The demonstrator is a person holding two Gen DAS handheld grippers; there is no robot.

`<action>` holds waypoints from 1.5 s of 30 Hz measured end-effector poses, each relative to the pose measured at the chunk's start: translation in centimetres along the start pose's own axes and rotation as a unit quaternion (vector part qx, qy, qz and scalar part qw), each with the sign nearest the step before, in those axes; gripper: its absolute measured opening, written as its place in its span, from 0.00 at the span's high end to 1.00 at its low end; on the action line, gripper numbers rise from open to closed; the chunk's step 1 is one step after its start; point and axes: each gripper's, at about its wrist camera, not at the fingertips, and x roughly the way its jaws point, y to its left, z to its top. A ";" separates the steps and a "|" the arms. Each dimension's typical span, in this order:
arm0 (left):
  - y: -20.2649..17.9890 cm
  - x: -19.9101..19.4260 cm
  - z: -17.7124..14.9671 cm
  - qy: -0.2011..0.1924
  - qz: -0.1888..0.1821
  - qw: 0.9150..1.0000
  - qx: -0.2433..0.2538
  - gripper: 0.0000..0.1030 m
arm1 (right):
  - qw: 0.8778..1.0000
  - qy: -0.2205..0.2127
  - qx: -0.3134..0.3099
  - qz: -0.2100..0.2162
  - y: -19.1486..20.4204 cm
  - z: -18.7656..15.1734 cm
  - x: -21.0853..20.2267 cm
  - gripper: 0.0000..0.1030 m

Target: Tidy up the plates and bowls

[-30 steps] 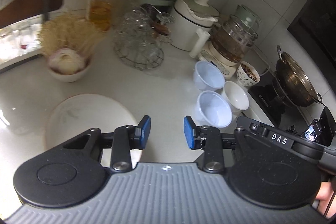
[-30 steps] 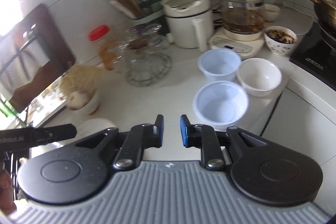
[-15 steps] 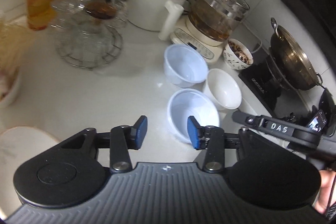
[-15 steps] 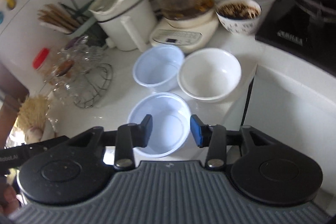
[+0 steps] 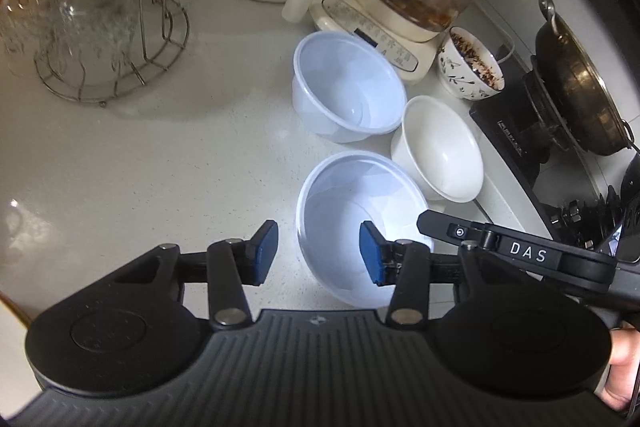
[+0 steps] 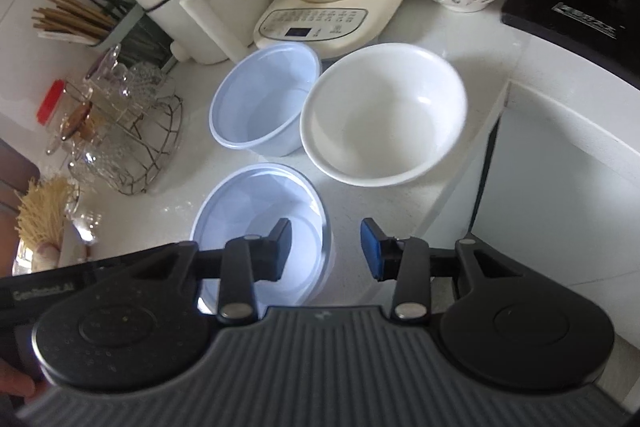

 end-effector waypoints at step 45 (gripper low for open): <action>7.4 -7.0 -1.6 -0.057 0.071 0.987 -0.130 0.81 | 0.973 0.067 -0.184 0.126 10.3 2.4 4.6 0.87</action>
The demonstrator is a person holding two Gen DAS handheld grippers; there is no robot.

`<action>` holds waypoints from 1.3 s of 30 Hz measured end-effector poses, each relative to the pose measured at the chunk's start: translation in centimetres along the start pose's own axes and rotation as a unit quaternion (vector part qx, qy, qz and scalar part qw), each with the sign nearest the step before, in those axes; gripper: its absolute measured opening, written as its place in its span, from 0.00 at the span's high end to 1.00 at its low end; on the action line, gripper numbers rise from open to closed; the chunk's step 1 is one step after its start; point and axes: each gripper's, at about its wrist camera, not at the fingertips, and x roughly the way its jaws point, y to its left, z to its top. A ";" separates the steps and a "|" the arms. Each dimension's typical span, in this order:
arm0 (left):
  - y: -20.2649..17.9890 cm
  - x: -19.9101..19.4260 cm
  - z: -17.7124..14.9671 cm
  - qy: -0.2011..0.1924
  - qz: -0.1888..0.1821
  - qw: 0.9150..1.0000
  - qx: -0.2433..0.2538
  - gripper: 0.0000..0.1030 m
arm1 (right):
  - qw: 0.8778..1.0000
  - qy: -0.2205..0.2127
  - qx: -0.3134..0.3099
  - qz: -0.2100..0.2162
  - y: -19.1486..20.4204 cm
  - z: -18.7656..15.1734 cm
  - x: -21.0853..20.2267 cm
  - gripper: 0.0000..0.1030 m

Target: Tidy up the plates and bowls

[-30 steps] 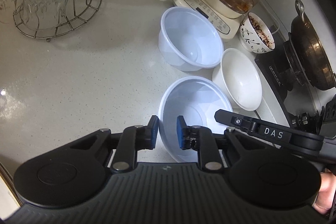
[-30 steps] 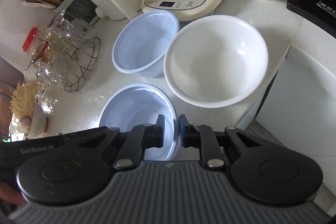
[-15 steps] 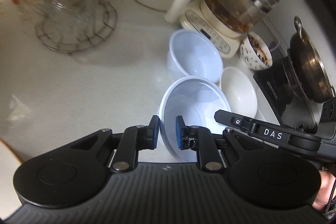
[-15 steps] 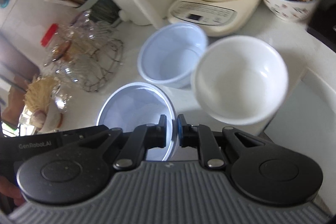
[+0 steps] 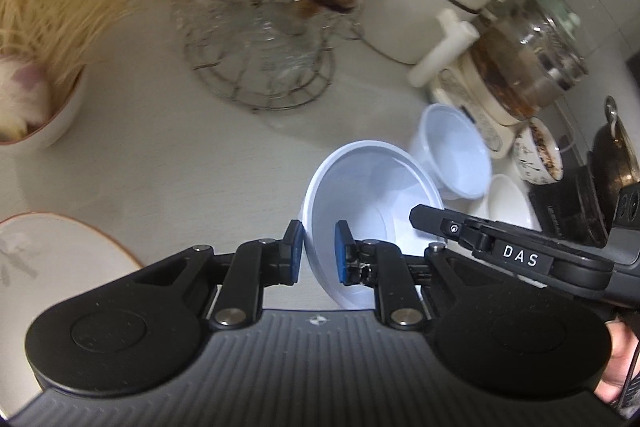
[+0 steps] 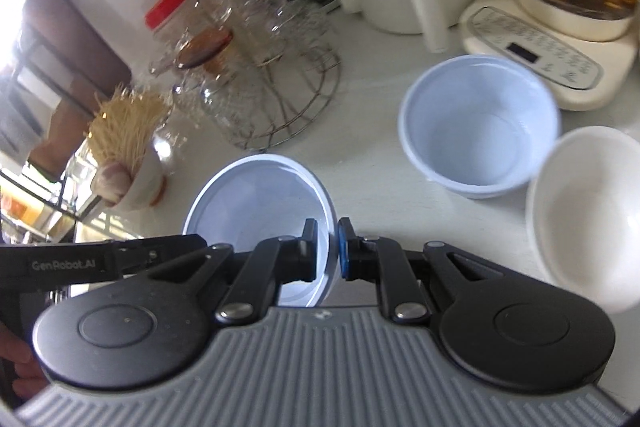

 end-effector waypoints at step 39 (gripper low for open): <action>-0.4 -5.7 1.3 -0.028 0.009 0.999 0.039 0.48 | 0.987 -0.051 -0.105 -0.112 8.7 8.5 -14.9 0.55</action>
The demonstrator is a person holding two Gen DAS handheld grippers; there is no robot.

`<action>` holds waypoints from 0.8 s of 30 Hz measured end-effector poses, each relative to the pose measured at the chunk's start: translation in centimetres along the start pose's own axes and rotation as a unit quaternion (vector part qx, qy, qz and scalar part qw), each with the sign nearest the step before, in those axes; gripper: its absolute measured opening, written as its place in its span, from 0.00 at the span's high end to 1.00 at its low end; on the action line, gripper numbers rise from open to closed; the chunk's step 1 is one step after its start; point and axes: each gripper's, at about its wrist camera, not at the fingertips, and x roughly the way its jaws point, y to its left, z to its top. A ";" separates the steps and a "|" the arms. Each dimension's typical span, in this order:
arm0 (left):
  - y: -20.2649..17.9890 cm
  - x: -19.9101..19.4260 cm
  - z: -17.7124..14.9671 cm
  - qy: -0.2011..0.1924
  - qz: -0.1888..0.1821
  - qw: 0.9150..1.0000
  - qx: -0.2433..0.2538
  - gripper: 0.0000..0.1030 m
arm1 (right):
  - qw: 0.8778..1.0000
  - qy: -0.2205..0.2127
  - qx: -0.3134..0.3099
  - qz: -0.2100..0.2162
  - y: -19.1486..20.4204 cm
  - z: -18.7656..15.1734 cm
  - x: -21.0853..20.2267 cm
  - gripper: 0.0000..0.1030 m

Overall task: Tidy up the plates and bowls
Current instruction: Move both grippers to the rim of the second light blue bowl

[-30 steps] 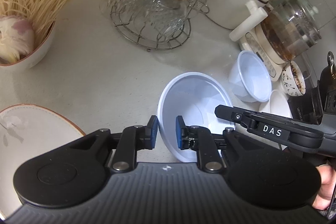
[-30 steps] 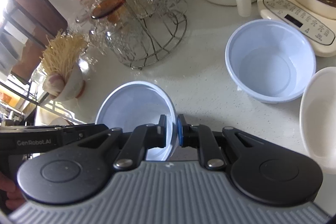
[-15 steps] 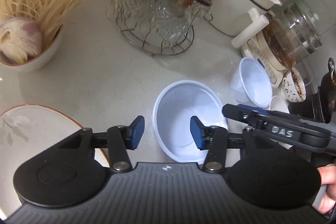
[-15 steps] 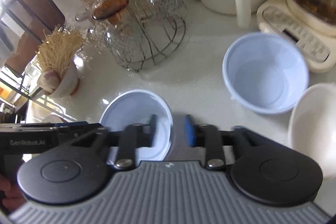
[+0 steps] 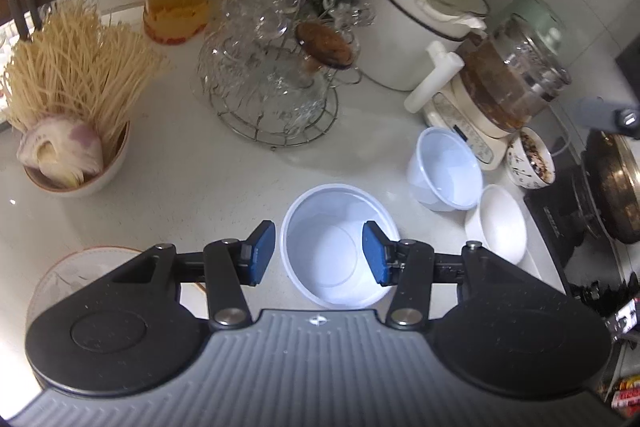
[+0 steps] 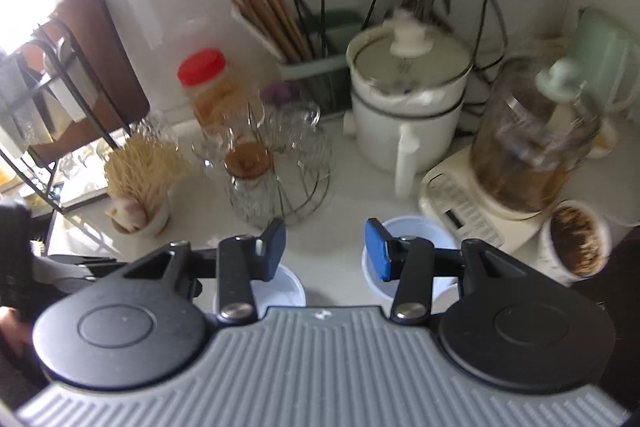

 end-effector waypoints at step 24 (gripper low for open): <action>-2.0 1.3 1.9 0.013 -0.017 1.000 0.020 0.48 | 0.999 -0.009 -0.003 -0.043 1.9 0.4 -2.7 0.55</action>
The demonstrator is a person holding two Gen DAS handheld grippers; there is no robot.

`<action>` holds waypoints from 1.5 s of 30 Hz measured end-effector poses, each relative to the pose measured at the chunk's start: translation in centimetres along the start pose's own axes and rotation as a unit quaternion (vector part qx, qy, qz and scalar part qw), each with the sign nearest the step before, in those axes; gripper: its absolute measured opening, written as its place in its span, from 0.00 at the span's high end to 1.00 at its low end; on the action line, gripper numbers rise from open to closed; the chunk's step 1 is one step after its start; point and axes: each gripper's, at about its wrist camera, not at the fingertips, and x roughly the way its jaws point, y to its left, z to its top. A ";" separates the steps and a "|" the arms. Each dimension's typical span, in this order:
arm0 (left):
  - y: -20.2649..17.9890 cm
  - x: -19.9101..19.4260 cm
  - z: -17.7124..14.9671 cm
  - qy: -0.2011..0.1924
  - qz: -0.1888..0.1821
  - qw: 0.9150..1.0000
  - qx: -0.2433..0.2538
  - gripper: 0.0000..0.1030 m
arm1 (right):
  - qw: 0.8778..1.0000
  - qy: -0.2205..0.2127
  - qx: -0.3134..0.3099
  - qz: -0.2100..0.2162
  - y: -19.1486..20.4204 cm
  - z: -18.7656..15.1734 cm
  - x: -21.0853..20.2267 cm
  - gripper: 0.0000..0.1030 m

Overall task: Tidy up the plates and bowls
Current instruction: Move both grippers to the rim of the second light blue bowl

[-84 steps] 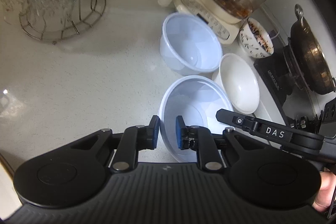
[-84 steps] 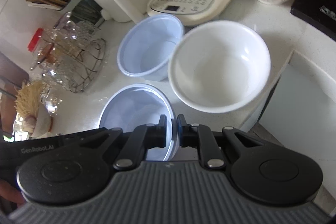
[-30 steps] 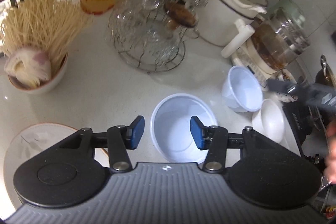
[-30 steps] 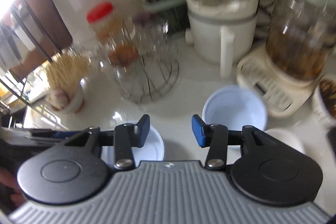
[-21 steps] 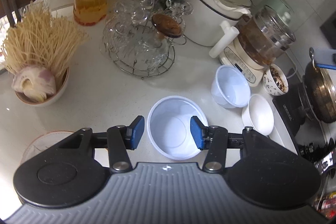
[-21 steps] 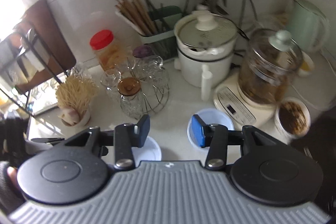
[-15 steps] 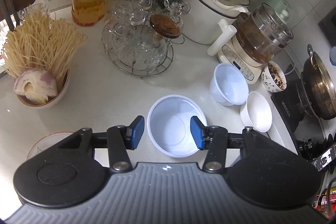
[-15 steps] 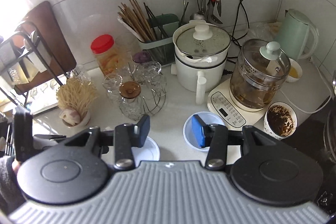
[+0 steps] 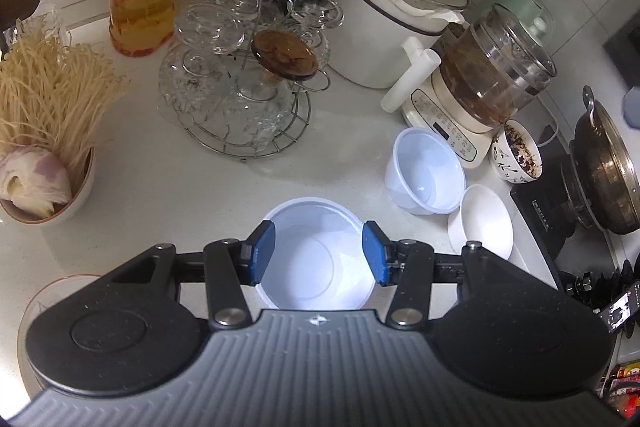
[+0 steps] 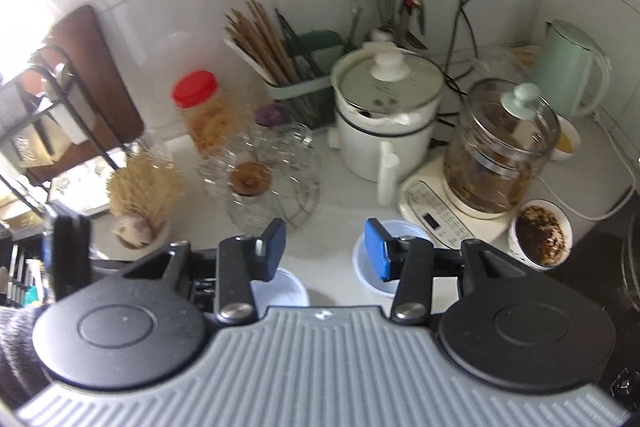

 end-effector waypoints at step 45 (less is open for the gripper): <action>-8.8 14.3 2.9 0.035 -0.055 0.998 -0.002 0.54 | 0.995 0.027 0.097 0.026 -15.4 -8.1 15.6 0.61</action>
